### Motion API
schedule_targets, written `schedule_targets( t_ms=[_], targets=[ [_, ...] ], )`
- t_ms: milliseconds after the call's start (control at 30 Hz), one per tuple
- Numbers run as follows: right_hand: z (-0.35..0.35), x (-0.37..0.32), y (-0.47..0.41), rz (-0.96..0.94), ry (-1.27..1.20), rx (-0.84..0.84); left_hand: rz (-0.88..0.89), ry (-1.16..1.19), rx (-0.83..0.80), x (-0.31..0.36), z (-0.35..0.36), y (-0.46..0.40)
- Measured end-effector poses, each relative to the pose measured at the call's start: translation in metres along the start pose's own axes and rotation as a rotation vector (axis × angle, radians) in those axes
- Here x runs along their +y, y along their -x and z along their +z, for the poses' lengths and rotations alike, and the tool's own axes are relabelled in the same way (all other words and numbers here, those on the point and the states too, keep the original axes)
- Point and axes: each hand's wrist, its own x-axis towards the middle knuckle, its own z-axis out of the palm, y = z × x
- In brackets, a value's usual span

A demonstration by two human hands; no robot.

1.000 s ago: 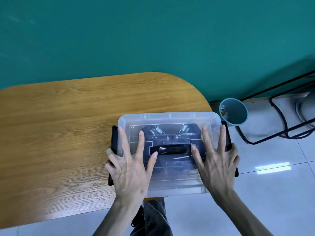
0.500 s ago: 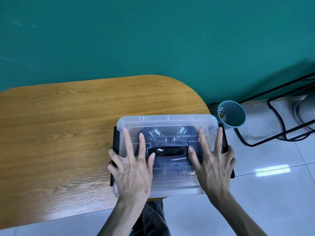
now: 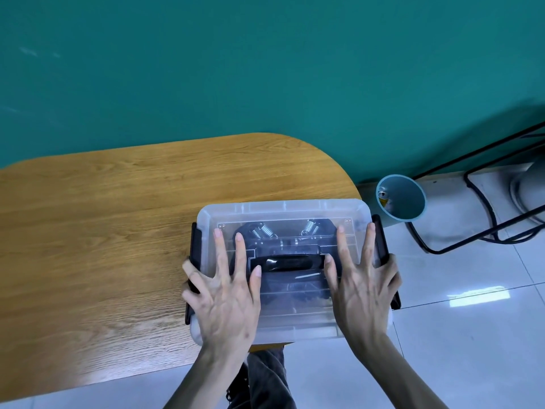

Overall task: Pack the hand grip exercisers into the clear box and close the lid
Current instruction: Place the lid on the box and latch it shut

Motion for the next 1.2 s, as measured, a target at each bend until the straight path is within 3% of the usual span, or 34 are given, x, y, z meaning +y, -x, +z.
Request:
schedule_targets(
  t_ms=[500, 667, 967, 1067, 1200],
  targets=[
    [0.003, -0.003, 0.002, -0.005, -0.049, 0.055, 0.004, 0.013, 0.019, 0.0, 0.002, 0.0],
    [0.001, -0.003, 0.001, -0.174, -0.021, 0.02, 0.051, 0.045, 0.028, -0.006, -0.002, -0.003],
    [-0.01, -0.007, -0.002, -0.277, -0.027, -0.074, 0.207, -0.014, -0.044, -0.019, -0.012, -0.019],
    [-0.022, -0.013, 0.001, -0.36, -0.044, -0.148, 0.243, -0.036, -0.115, -0.022, -0.033, -0.025],
    [-0.053, -0.026, -0.003, -0.415, -0.019, -0.104, 0.346, -0.116, -0.12, -0.021, -0.076, -0.035]
  ],
)
